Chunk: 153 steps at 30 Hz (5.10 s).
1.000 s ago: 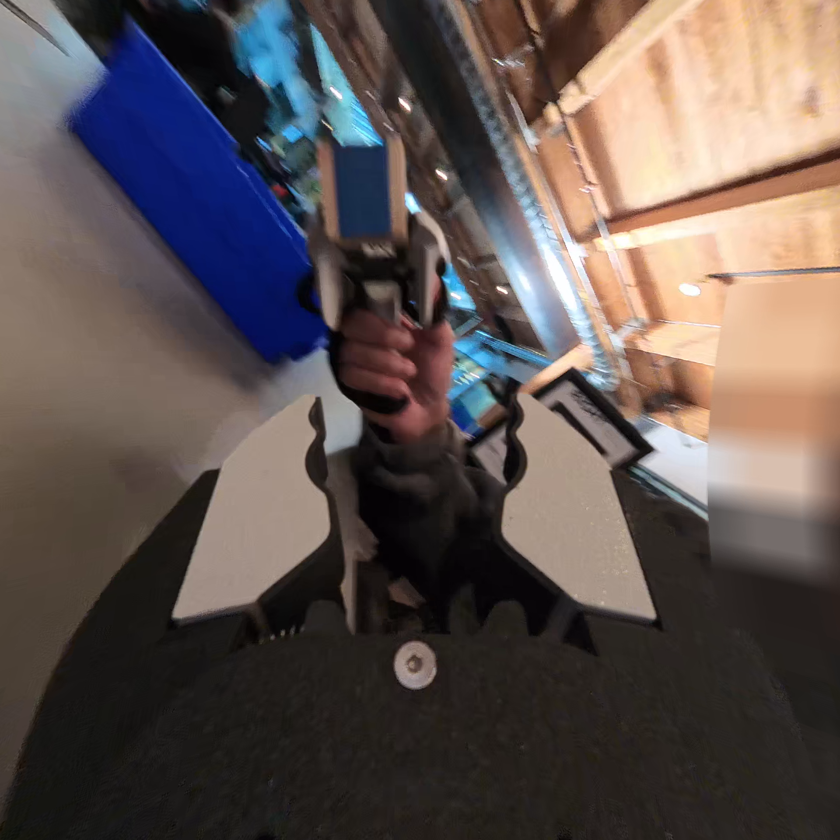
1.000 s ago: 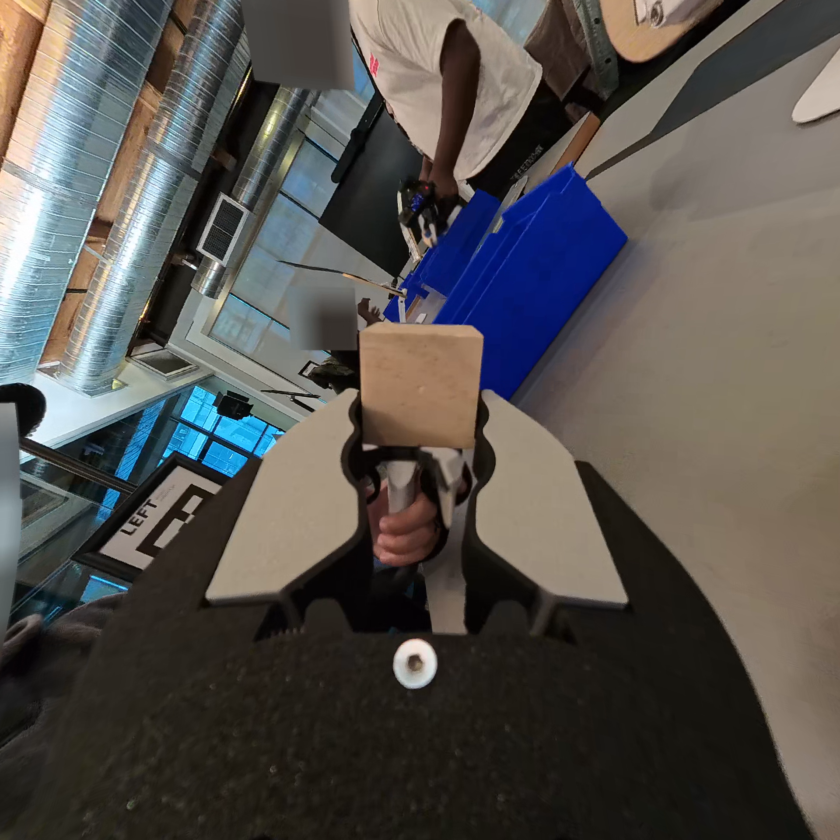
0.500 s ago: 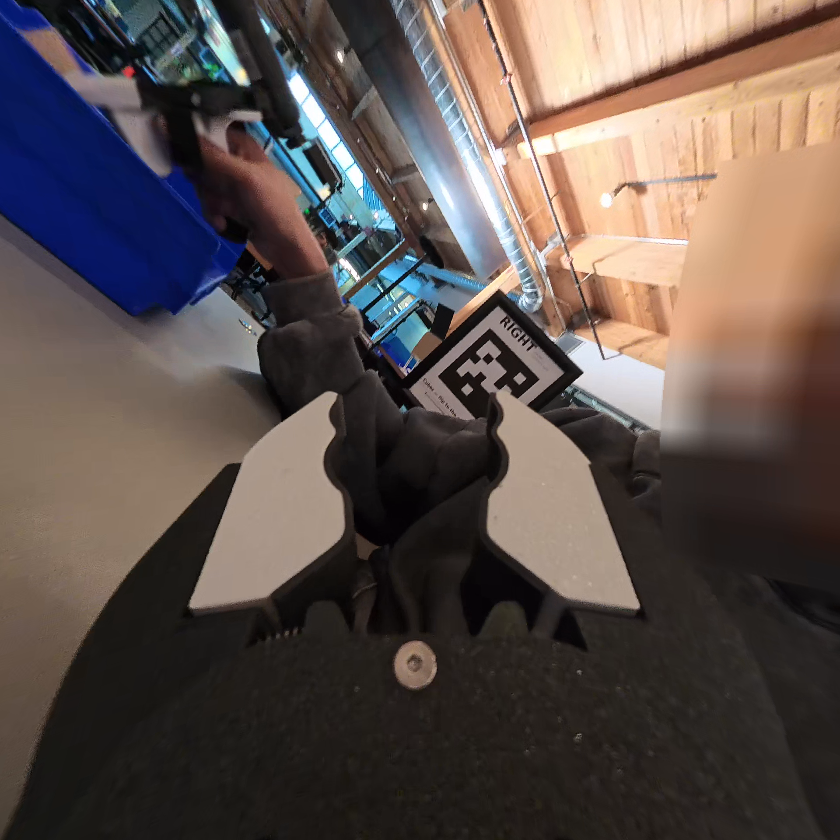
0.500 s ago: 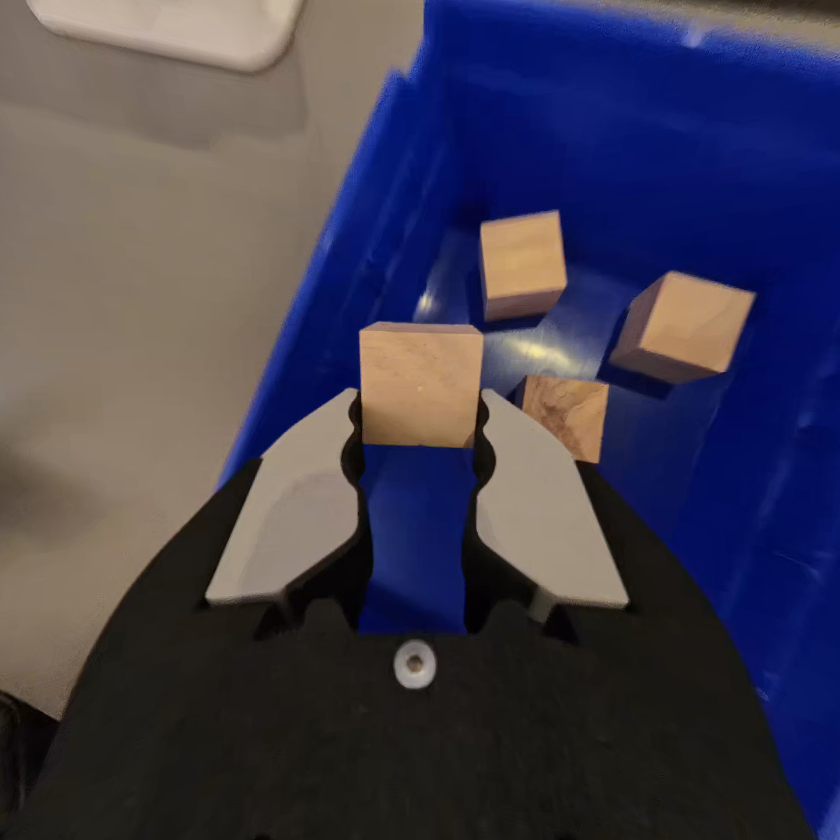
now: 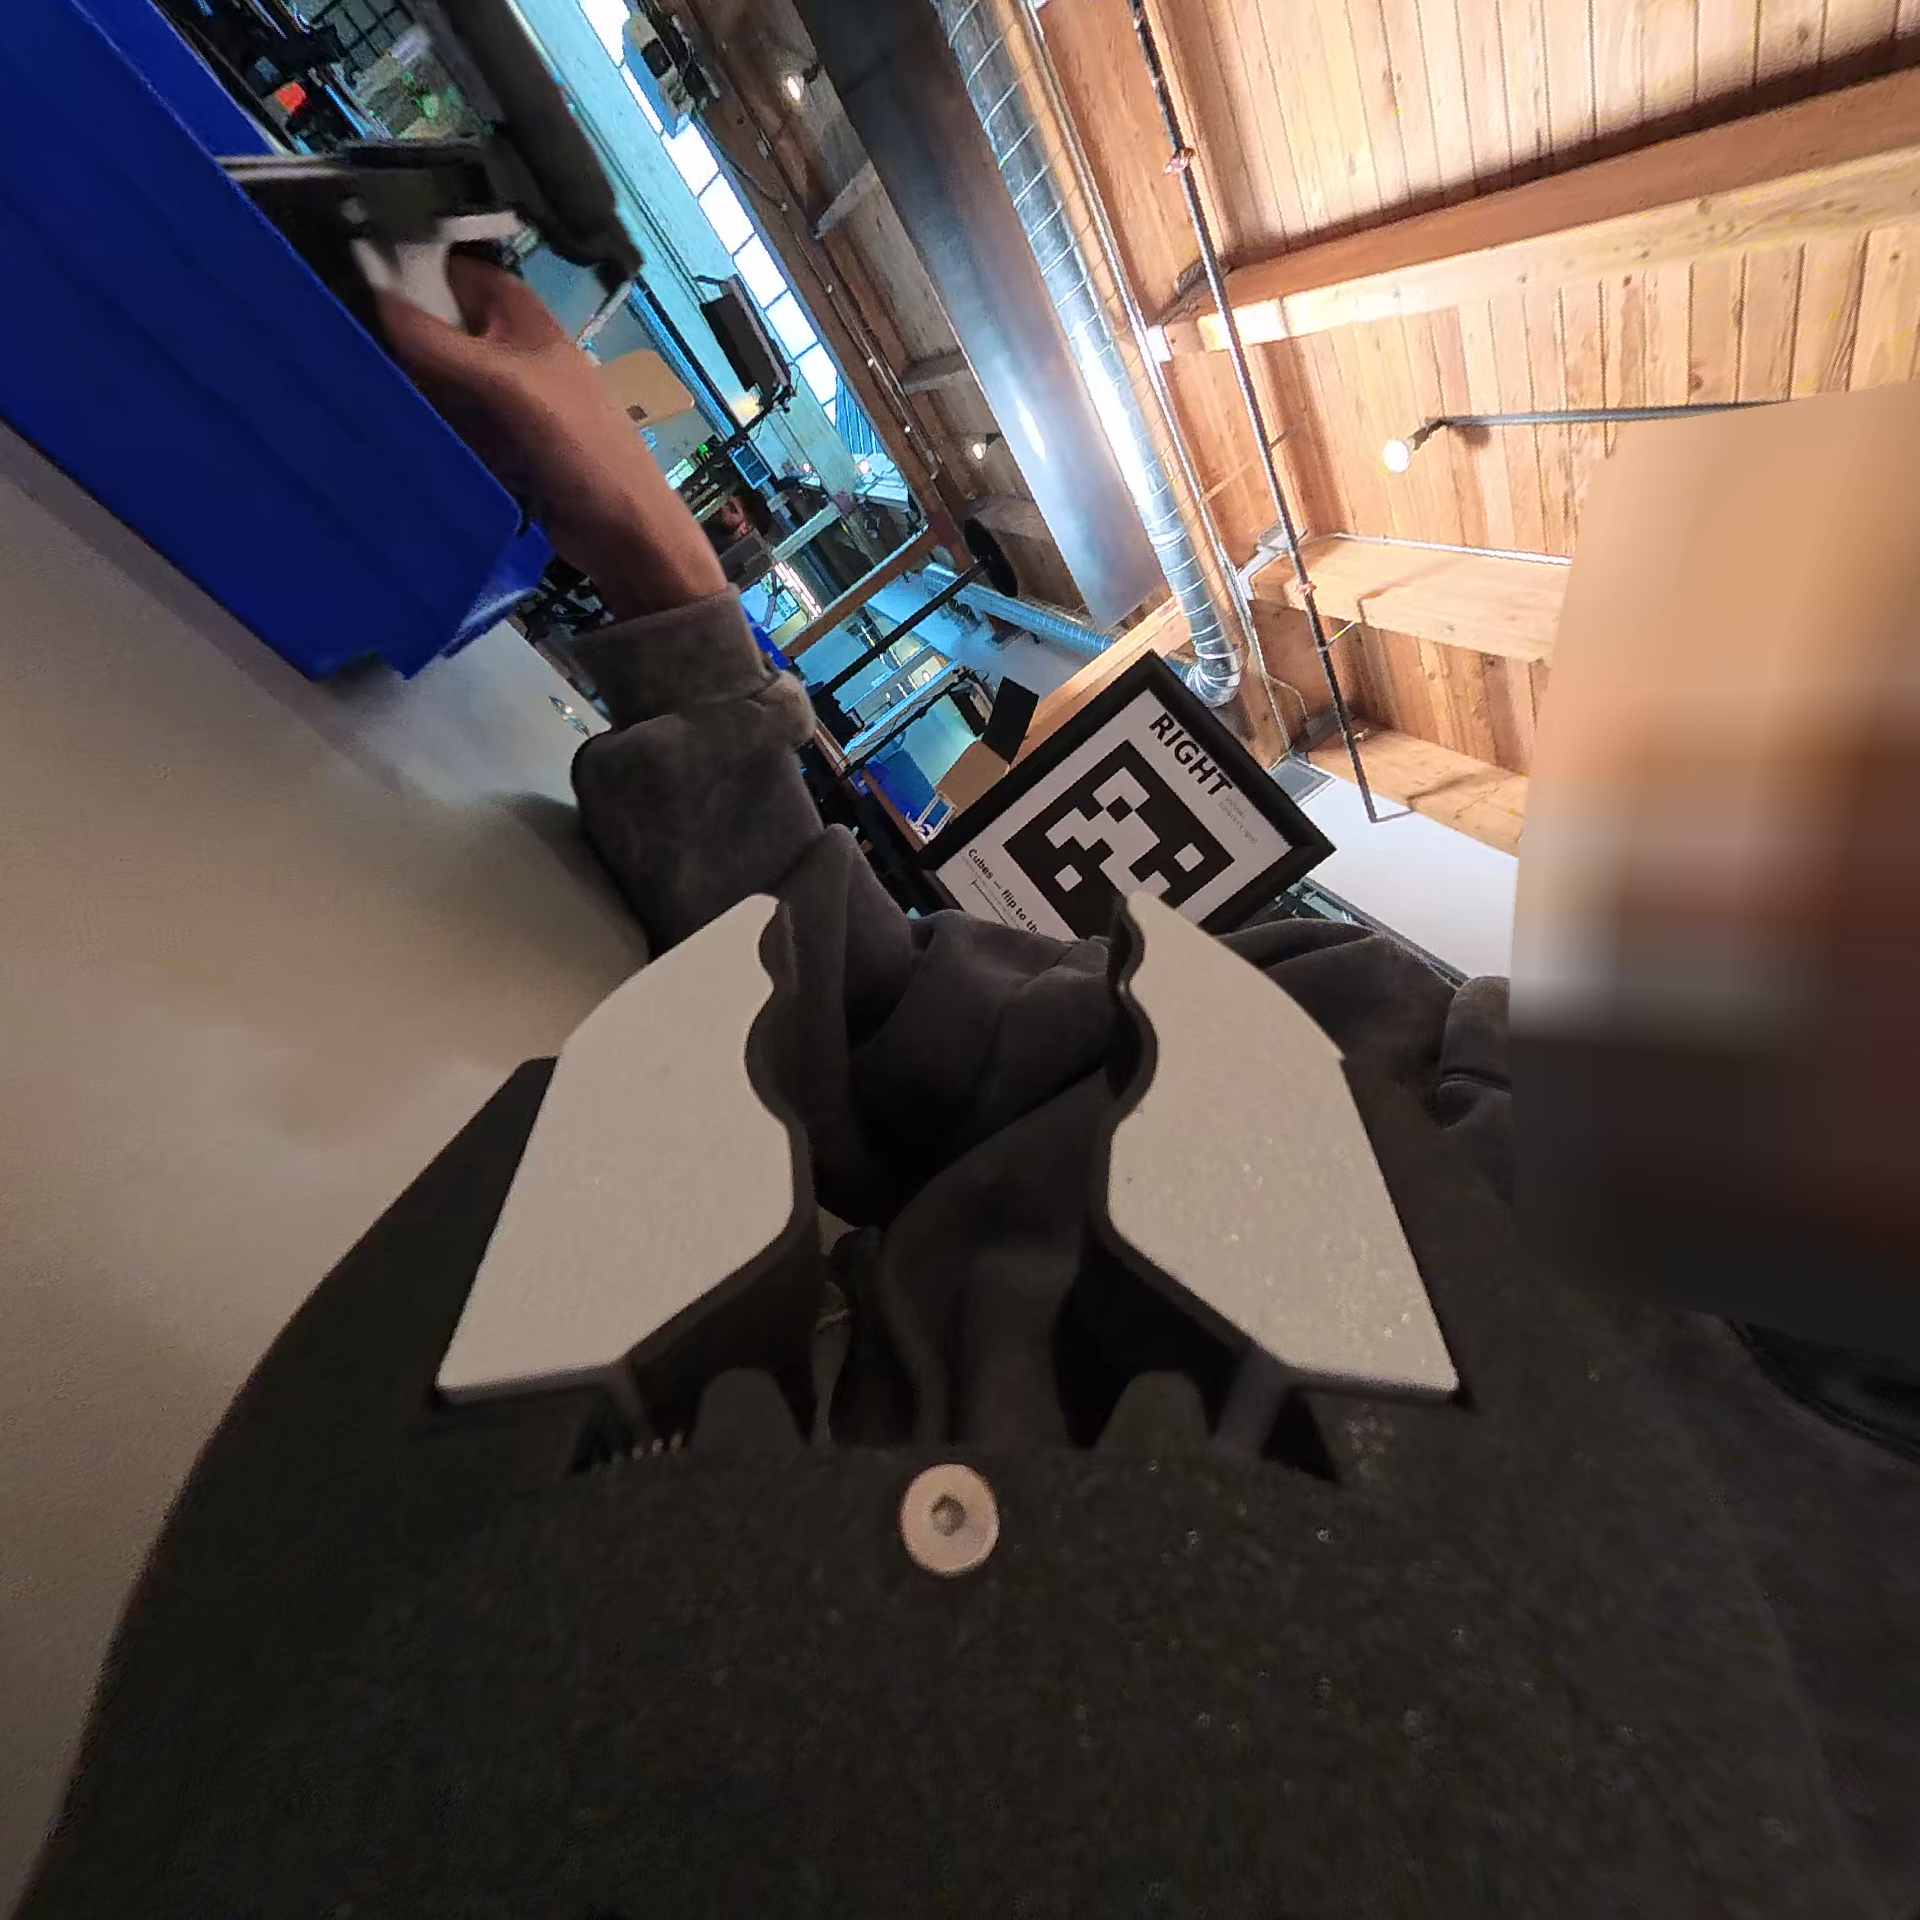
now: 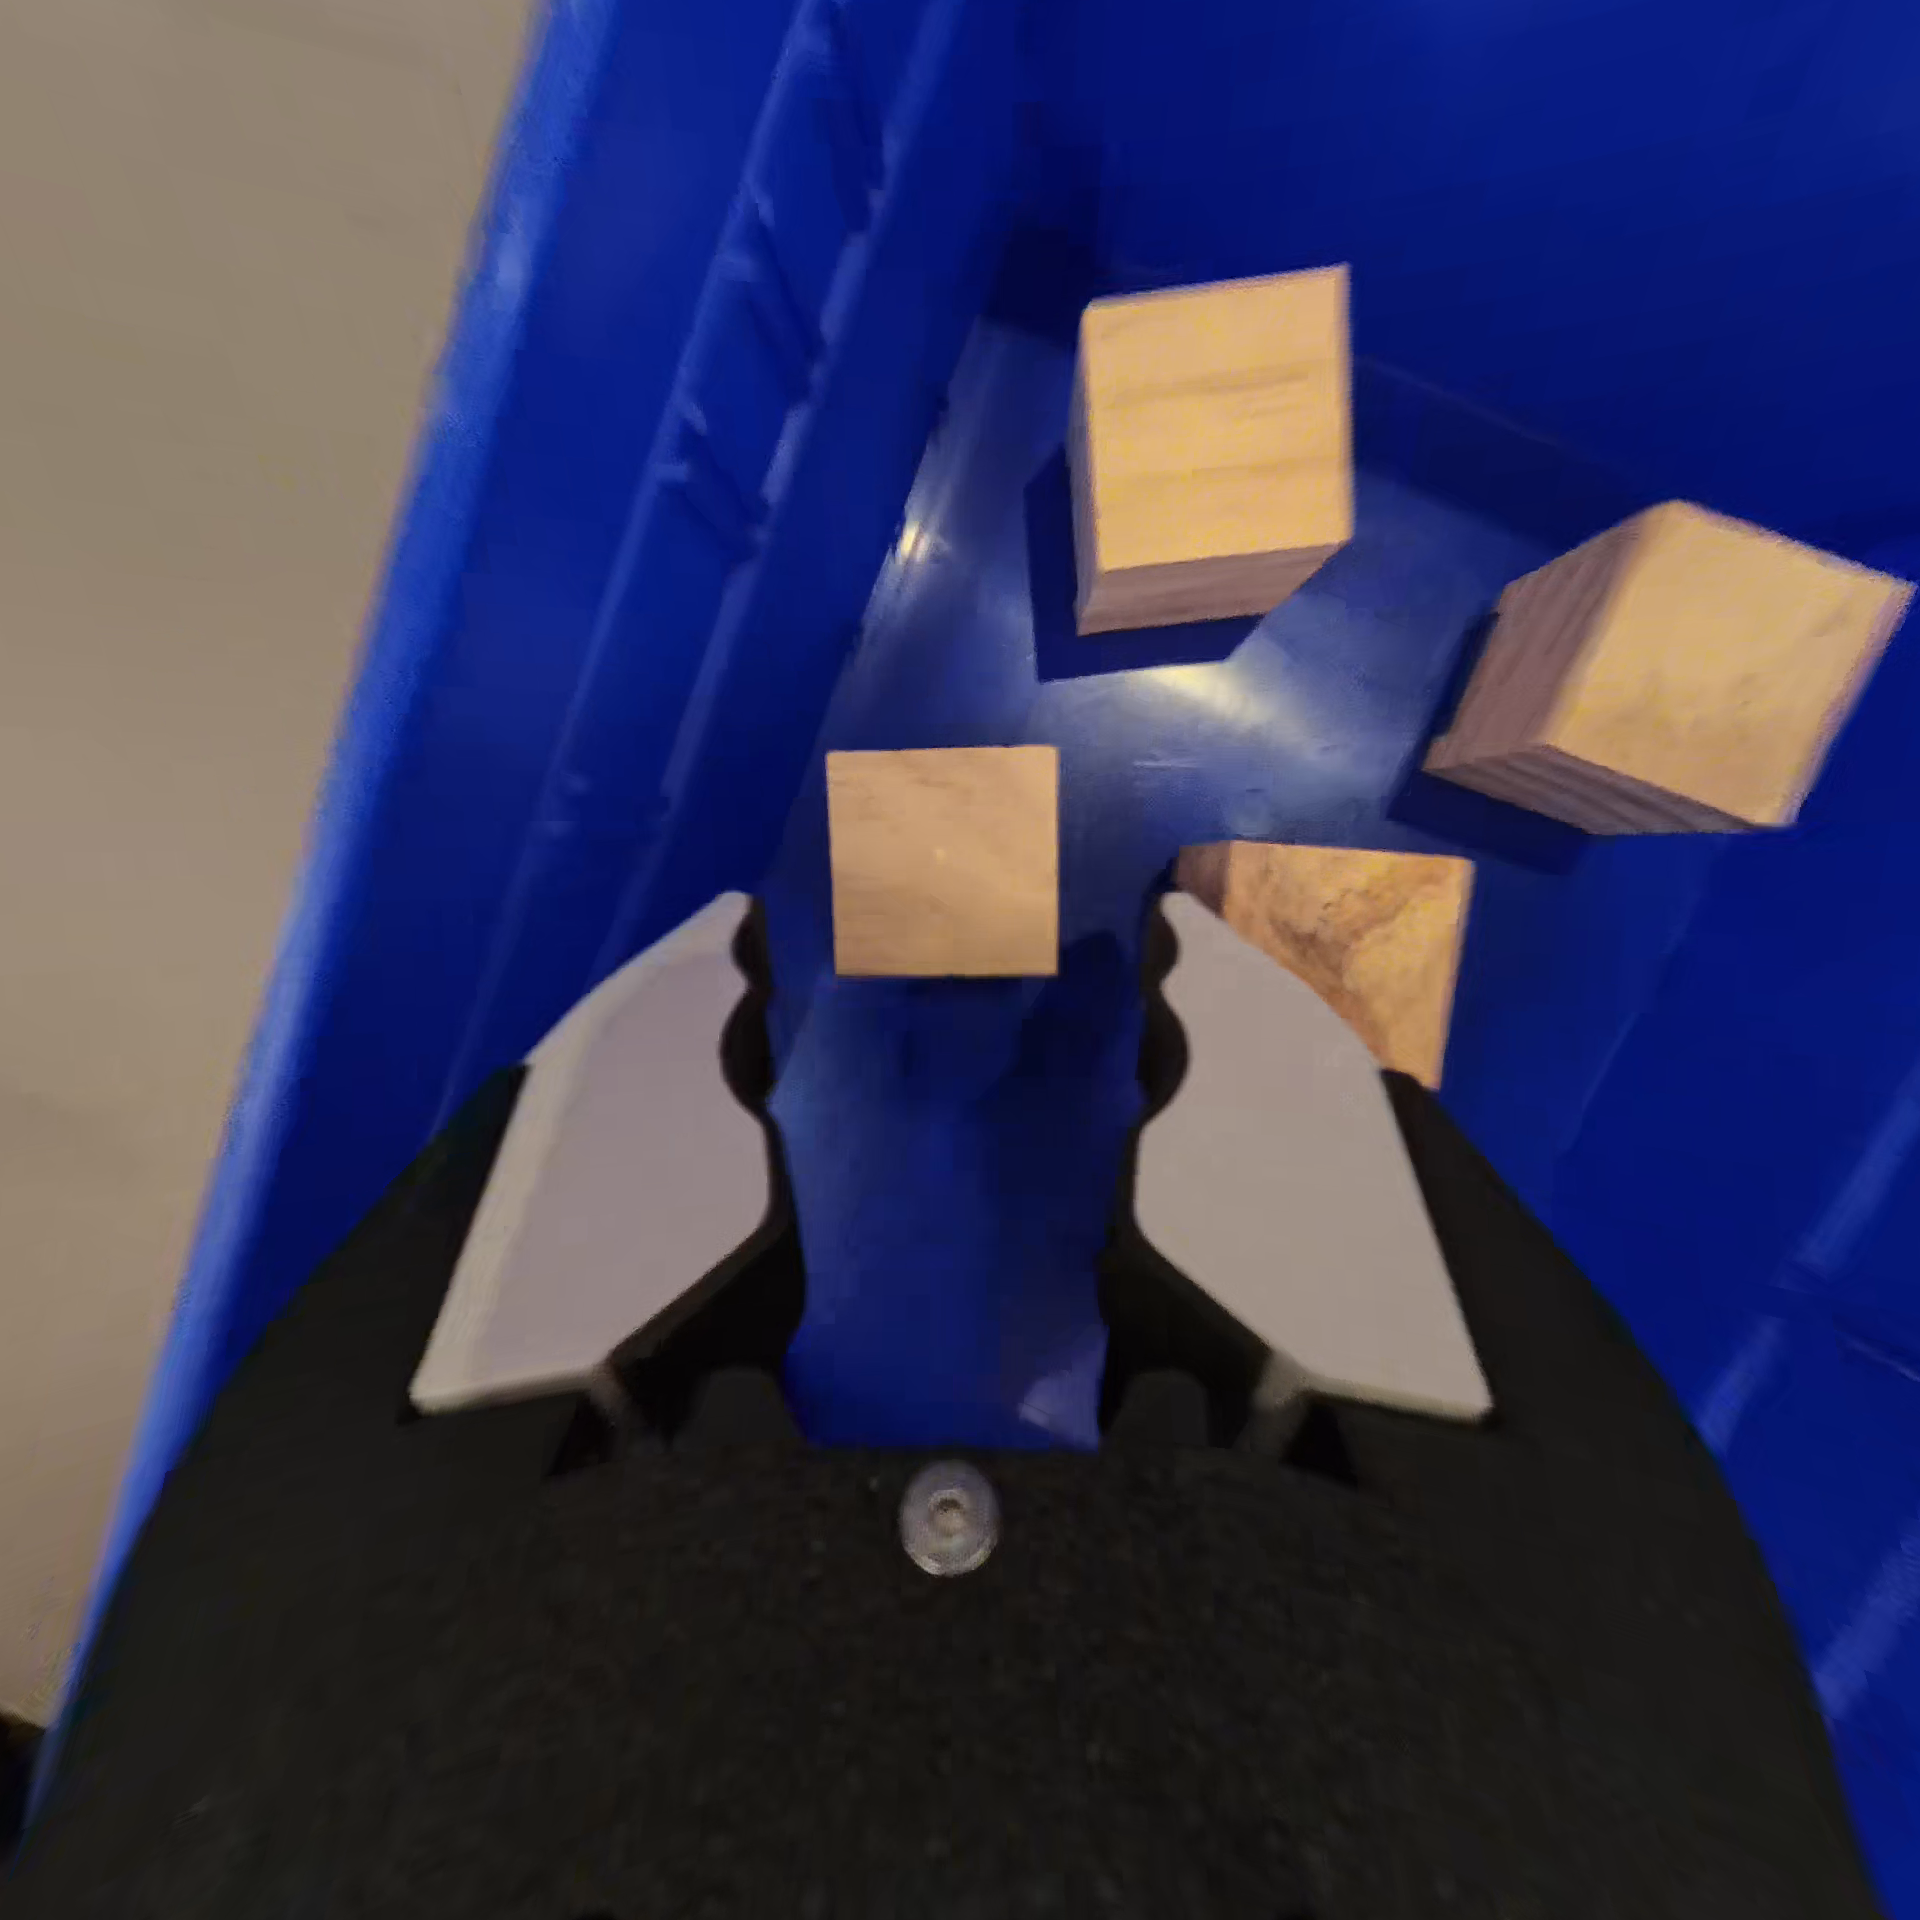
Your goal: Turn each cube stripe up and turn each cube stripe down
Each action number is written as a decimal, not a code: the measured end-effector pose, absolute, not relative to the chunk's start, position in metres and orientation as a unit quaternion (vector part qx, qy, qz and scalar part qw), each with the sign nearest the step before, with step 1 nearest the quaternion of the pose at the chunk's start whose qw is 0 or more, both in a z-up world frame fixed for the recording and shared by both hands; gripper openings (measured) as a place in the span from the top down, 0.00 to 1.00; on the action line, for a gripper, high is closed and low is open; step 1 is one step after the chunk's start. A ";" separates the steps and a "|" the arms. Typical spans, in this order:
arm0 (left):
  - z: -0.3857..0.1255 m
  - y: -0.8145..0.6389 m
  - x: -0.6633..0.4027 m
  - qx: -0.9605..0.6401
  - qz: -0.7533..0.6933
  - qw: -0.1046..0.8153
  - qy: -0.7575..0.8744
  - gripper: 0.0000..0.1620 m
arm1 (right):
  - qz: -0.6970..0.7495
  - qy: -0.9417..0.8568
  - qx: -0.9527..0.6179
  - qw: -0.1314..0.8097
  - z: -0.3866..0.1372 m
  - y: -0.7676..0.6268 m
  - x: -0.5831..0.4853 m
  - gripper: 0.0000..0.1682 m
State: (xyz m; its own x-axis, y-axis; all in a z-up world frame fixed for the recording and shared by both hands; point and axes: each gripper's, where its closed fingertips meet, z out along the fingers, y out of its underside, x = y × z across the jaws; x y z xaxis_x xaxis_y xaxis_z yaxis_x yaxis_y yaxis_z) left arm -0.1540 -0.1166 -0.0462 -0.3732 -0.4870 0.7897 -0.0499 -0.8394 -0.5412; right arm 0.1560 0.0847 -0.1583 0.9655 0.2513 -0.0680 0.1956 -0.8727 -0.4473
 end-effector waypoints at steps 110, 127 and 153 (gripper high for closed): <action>0.007 0.026 -0.130 -0.679 -0.670 0.240 0.180 0.59 | 0.687 -0.087 -0.663 0.285 -0.012 0.007 -0.135 0.73; -0.068 -0.117 -0.133 -0.629 -0.673 0.231 0.314 0.55 | 0.259 -0.095 -0.824 0.496 0.020 0.028 0.098 0.73; -0.075 -0.119 -0.133 -0.636 -0.681 0.194 0.306 0.56 | 0.029 -0.102 -0.969 0.224 -0.131 0.031 0.159 0.64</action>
